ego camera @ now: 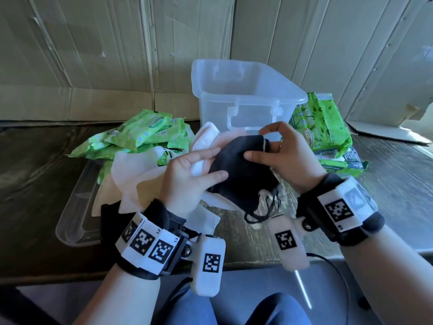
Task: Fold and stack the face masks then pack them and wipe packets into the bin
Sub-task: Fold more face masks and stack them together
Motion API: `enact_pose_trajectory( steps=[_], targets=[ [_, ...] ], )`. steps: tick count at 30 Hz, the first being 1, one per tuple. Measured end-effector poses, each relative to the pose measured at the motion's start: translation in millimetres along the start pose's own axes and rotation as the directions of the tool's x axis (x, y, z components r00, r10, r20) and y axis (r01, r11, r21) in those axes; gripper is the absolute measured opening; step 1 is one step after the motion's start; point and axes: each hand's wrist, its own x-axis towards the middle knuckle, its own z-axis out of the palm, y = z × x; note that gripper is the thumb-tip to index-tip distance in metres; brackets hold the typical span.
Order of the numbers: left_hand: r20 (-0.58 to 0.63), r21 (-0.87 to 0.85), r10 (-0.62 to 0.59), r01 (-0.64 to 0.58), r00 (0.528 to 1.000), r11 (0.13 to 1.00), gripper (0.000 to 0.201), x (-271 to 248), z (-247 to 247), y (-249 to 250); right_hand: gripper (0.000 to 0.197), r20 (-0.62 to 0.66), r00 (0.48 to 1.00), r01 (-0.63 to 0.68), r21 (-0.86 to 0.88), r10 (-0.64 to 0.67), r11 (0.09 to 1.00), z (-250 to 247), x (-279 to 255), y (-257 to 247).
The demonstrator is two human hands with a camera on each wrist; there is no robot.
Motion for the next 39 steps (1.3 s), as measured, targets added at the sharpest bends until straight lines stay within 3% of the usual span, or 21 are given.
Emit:
enact_pose_trajectory(
  steps=[2, 5, 7, 14, 16, 19, 20, 22, 25, 28, 32, 34, 36, 39],
  targets=[
    [-0.058, -0.017, -0.007, 0.006, 0.998, 1.0, 0.045, 1, -2, -1, 0.04, 0.087, 0.991, -0.115, 0.204, 0.099, 0.972, 4, -1, 4],
    [-0.062, -0.038, -0.01, 0.008, 0.998, 0.999, 0.035, 1, -1, 1, 0.047, 0.094, 0.995, -0.063, 0.257, 0.039, 0.964, 3, 0, 3],
    [-0.019, -0.09, -0.025, 0.024, 1.0, 0.996, 0.024, 0, -1, 3, 0.059, 0.121, 0.993, -0.018, 0.236, -0.011, 0.972, -1, 0, -1],
    [0.066, -0.052, 0.033, -0.03, 0.997, 0.998, 0.025, -4, 3, 4, 0.08, 0.181, 0.983, 0.02, -0.025, -0.015, 0.999, -1, 4, -4],
    [0.065, -0.024, 0.047, -0.046, 0.997, 0.999, 0.031, -5, 3, 3, 0.071, 0.146, 0.989, 0.009, -0.06, 0.0, 0.998, 0, 4, -3],
    [0.058, -0.016, 0.057, -0.056, 0.997, 0.998, 0.033, -5, 3, 3, 0.027, 0.091, 0.996, 0.03, -0.11, -0.02, 0.993, 2, 3, 0],
    [0.063, -0.015, 0.061, -0.06, 0.996, 0.998, 0.034, -6, 4, 3, 0.021, 0.054, 0.997, 0.053, -0.12, -0.047, 0.991, 2, 3, 1],
    [0.064, -0.009, 0.06, -0.06, 0.996, 0.998, 0.033, -6, 4, 3, 0.031, -0.012, 0.993, 0.112, -0.194, -0.116, 0.975, 2, 2, 4],
    [0.064, -0.011, 0.05, -0.05, 0.997, 0.999, 0.034, -7, 3, 2, 0.033, 0.025, 0.985, 0.175, -0.183, -0.173, 0.967, 3, 1, 7],
    [0.055, -0.014, 0.049, -0.048, 0.997, 0.999, 0.039, -8, 3, 2, 0.03, 0.046, 0.981, 0.191, -0.068, -0.188, 0.979, 5, 1, 10],
    [0.025, 0.003, 0.055, -0.055, 0.998, 0.998, 0.055, -7, -2, 1, 0.014, -0.061, 0.978, 0.207, 0.128, -0.201, 0.97, 0, 2, 8],
    [0.025, -0.018, 0.049, -0.049, 0.998, 0.999, 0.058, -6, -5, 1, 0.02, -0.097, 0.967, 0.251, 0.161, -0.237, 0.955, -6, 4, 7],
    [0.006, -0.035, 0.044, -0.043, 0.999, 0.998, 0.059, -5, -8, 1, 0.025, -0.032, 0.96, 0.28, 0.17, -0.279, 0.945, -12, 3, 3],
    [-0.025, -0.057, 0.024, -0.025, 0.999, 0.998, 0.06, -4, -8, -2, 0.024, 0.219, 0.95, 0.188, 0.168, -0.222, 0.968, -10, -4, -2]
  ],
)
